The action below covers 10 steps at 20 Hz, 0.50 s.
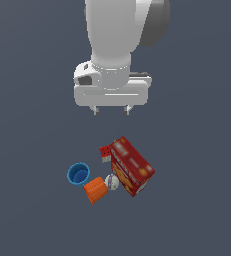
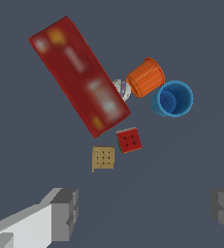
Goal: Pick up a designated object from a clutter of objects.
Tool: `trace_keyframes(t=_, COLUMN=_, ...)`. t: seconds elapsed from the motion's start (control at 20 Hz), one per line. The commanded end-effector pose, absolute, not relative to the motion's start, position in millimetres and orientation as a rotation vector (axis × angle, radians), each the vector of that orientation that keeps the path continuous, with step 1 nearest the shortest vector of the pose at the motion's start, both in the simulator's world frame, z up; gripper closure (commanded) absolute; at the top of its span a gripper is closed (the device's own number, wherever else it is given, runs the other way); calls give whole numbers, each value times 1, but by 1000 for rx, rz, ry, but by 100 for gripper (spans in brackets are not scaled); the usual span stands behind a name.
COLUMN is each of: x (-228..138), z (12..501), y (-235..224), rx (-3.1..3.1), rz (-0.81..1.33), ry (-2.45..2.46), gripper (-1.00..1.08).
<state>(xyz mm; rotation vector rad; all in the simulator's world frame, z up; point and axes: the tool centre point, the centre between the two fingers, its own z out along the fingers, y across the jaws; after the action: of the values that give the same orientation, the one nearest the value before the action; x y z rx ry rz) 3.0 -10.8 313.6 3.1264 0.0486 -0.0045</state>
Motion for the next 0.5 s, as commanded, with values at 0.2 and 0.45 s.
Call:
trace_keyframes(t=0.2, x=1, z=314, y=-4, rx=3117, rz=-11, ry=80, gripper=-92)
trace_keyframes(t=0.45, x=-3, z=315, y=11, rx=3096, rz=-25, ry=147, gripper=-92)
